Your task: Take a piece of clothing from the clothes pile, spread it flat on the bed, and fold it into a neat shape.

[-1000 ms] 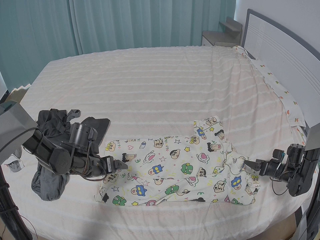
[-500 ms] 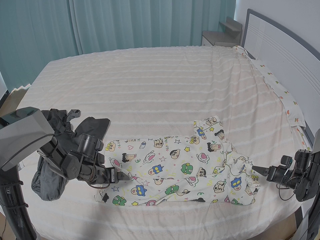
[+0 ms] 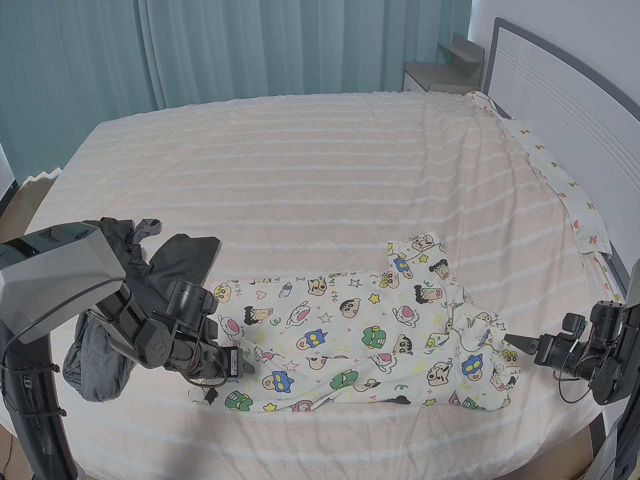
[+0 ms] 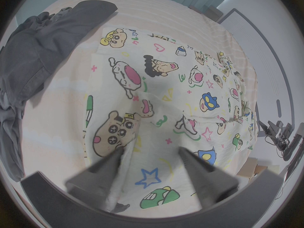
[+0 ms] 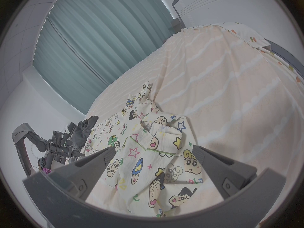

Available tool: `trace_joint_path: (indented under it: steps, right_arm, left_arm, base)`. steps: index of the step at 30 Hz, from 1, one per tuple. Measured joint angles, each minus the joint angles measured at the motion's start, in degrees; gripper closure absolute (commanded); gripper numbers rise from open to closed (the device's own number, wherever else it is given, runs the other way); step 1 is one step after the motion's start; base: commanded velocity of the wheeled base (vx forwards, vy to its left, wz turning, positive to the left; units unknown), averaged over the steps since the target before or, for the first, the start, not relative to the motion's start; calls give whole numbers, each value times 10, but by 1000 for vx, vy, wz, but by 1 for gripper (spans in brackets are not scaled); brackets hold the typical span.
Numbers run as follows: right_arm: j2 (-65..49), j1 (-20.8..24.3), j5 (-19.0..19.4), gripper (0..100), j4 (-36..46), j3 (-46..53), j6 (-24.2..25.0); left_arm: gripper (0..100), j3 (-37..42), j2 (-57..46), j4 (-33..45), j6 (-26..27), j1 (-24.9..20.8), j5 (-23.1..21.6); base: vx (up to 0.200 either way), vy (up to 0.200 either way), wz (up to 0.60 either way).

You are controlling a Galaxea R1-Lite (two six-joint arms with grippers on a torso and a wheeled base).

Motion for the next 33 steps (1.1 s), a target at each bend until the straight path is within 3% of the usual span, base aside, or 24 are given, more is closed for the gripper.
trace_joint_path:
  steps: [23, 33]
  right_arm:
    - [3, 3, 7, 0, 0, 15, -1]
    - [3, 10, 16, 0, 0, 25, -1]
  left_arm:
    - [100, 100, -66, -3, -3, 10, 6]
    - [100, 160, -77, -85, -26, 16, 8]
  base:
    - [0, 0, 0]
    - [0, 0, 0]
